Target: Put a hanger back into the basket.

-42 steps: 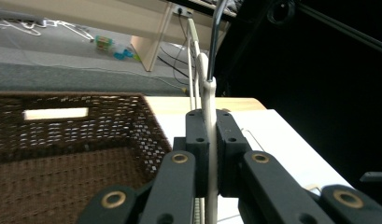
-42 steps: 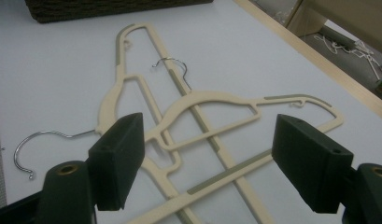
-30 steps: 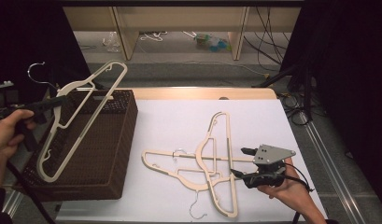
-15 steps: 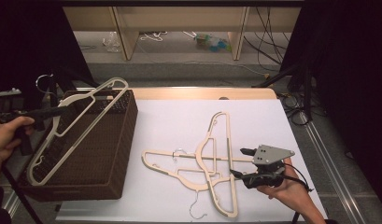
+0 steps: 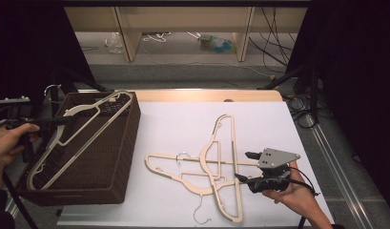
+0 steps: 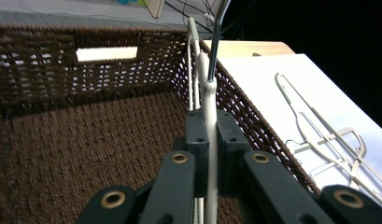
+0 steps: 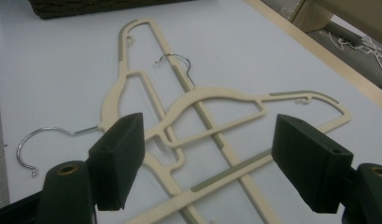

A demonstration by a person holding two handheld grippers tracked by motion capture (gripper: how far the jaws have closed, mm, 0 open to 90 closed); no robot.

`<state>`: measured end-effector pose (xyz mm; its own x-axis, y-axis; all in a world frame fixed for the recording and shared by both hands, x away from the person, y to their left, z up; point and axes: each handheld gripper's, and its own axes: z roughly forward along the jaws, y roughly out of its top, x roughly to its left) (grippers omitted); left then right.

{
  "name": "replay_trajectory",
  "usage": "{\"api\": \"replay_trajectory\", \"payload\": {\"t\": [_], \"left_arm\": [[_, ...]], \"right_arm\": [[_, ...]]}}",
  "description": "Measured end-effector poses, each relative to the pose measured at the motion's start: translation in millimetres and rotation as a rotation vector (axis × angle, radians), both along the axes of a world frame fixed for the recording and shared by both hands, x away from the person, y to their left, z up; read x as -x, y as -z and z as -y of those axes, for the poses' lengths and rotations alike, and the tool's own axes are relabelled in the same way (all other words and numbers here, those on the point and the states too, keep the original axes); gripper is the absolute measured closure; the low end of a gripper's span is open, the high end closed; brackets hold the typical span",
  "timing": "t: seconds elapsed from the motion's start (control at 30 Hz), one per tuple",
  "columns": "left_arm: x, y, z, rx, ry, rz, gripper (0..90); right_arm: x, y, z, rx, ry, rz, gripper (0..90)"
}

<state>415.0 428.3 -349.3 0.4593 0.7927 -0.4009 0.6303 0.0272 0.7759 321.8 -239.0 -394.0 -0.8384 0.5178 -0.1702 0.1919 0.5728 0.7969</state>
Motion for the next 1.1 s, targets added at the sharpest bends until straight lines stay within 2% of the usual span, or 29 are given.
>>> {"api": "replay_trajectory", "payload": {"t": [0.23,0.4,0.5,0.6,0.67,0.7,0.77,0.83,0.93,0.97,1.0,1.03,1.1], "left_arm": [[-4.4,11.5,-1.3,0.022,-0.002,-0.044,85.3],[-9.4,20.7,-1.6,0.03,-0.03,-0.074,84.9],[-11.4,23.7,-0.8,0.016,-0.047,-0.085,84.1],[-11.3,28.2,-3.3,-0.045,-0.076,-0.115,83.3],[-10.7,29.2,-5.0,-0.058,-0.087,-0.12,82.5],[-8.2,29.5,-8.9,-0.052,-0.12,-0.121,80.5],[-6.6,29.1,-10.9,-0.048,-0.131,-0.119,78.2],[-2.7,26.5,-13.4,-0.075,-0.167,-0.124,73.0],[5.7,19.4,-14.8,-0.074,-0.194,-0.095,64.8],[8.7,15.8,-14.0,-0.088,-0.214,-0.088,62.4],[15.5,7.7,-9.3,-0.121,-0.213,-0.068,60.6],[15.5,7.7,-9.3,-0.121,-0.213,-0.068,58.4],[28.0,-6.9,4.3,-0.114,-0.213,-0.019,52.7]], "right_arm": [[-0.1,0.3,-0.2,-0.001,-0.002,0.002,26.5],[0.0,1.5,-0.8,0.0,-0.003,0.0,26.5],[0.1,0.9,-0.3,-0.002,0.002,-0.003,26.5],[0.2,0.8,0.2,0.003,-0.001,-0.009,26.5],[0.4,0.8,0.0,0.003,-0.004,-0.012,26.5],[0.1,1.4,-0.5,-0.002,-0.006,-0.004,26.5],[0.0,1.3,-0.5,0.0,-0.002,-0.008,26.5],[-0.3,1.9,-0.9,-0.001,0.001,-0.009,26.5],[-0.7,2.7,-1.7,0.001,-0.007,-0.012,26.4],[-0.5,3.0,-2.3,-0.001,-0.003,-0.017,26.5],[-0.5,3.5,-3.0,-0.001,0.004,-0.026,26.4],[-0.5,3.2,-3.0,0.009,0.006,-0.035,26.4],[-0.1,4.4,-4.4,0.01,0.019,-0.052,25.8]]}}
